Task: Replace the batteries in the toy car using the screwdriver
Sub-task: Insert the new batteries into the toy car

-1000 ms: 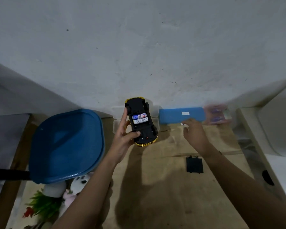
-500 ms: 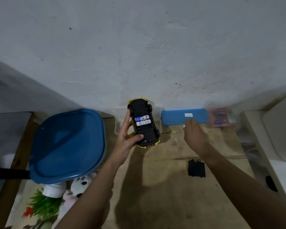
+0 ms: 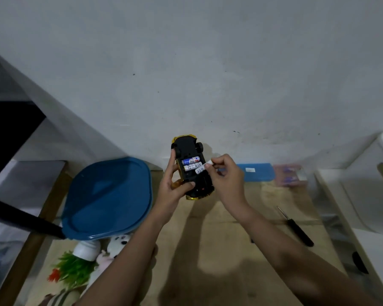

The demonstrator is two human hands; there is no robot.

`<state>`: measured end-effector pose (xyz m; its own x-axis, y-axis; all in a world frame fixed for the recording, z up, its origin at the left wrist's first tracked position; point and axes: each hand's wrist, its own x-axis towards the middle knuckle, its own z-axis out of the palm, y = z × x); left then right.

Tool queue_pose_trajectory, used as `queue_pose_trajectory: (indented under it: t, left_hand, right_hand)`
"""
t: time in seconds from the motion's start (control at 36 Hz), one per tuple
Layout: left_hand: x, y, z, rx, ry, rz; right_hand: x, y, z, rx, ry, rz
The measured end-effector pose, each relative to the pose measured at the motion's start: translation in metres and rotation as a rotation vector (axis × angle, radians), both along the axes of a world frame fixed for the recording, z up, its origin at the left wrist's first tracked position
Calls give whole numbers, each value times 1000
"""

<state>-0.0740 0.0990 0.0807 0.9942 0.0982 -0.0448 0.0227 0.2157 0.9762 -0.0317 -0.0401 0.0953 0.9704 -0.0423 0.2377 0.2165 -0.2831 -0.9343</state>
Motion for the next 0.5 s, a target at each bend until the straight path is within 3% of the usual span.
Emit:
queue_pose_trajectory:
  t: [0.22, 0.5]
  left_hand:
    - [-15, 1, 21, 96, -48, -21]
    - [-24, -9, 35, 112, -103, -35]
  right_hand:
    - [-17, -1, 14, 57, -9, -90]
    - [-23, -9, 30, 255, 152, -112]
